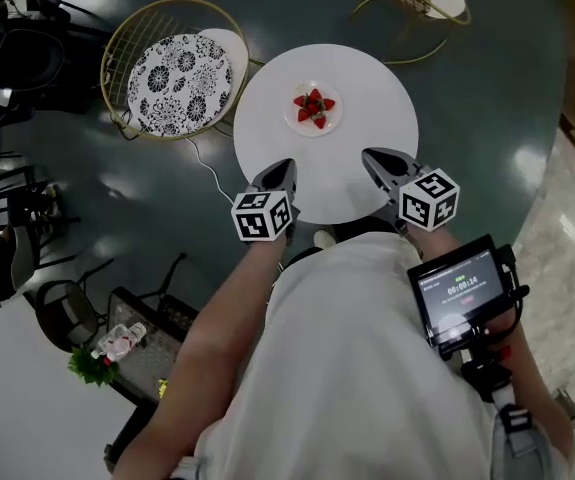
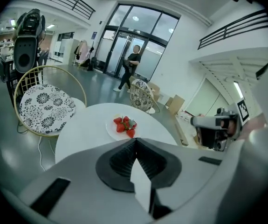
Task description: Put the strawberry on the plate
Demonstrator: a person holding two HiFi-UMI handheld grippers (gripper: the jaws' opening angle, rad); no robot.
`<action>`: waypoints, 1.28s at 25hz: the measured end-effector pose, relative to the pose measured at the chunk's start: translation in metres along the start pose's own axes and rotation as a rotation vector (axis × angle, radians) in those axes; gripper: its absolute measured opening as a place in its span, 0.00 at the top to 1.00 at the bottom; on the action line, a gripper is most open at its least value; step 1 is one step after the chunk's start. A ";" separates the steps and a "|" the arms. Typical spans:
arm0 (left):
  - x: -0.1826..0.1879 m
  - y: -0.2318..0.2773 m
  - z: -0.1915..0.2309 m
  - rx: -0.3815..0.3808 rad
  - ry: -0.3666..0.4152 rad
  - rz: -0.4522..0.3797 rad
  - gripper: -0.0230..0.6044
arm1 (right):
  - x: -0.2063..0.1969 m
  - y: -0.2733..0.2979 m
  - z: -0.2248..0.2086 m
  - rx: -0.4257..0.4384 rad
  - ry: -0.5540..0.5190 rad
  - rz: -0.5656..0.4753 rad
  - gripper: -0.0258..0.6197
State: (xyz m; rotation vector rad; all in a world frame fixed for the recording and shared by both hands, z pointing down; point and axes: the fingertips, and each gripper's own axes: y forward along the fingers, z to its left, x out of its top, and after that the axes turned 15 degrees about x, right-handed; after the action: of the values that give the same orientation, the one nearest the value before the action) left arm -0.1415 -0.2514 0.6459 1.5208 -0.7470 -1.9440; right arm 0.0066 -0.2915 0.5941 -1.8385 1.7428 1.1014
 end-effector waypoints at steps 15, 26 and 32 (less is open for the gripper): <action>-0.043 -0.159 0.005 -0.057 -0.018 -0.232 0.95 | -0.024 -0.024 0.127 0.079 -0.171 -0.013 0.95; -0.077 -0.215 -0.019 -0.097 0.062 -0.283 0.95 | -0.060 -0.054 0.185 0.082 -0.203 -0.042 0.95; -0.090 -0.225 -0.032 -0.139 0.101 -0.293 0.95 | -0.078 -0.060 0.196 0.067 -0.213 -0.042 0.95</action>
State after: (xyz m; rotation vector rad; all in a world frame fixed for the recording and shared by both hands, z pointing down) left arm -0.1118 -0.0342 0.5380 1.7029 -0.3527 -2.0592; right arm 0.0148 -0.0864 0.5164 -1.6453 1.5931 1.1616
